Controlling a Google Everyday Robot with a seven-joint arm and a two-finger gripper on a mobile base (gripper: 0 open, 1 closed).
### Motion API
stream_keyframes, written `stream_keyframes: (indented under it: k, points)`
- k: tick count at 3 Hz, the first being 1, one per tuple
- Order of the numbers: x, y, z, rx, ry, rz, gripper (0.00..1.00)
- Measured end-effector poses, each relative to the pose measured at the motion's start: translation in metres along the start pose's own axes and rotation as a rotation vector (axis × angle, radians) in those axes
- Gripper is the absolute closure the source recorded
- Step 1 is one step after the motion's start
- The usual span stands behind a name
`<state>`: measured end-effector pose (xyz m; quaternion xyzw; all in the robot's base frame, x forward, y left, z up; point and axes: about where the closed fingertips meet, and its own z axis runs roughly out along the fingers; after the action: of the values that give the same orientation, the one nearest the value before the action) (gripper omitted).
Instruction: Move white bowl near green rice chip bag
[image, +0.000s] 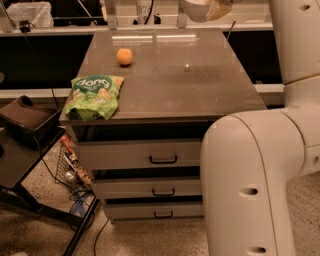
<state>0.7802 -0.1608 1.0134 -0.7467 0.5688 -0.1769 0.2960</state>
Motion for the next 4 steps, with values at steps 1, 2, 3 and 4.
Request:
stream_keyframes:
  k: [1,2,3,4]
  points:
    - [-0.010,0.004,-0.007,-0.010,-0.027,-0.007,1.00]
    - [-0.028,0.006,-0.043,0.028,-0.086,-0.041,1.00]
    - [-0.039,0.013,-0.123,0.163,-0.136,-0.073,1.00]
    - [-0.062,0.041,-0.176,0.245,-0.190,-0.117,1.00]
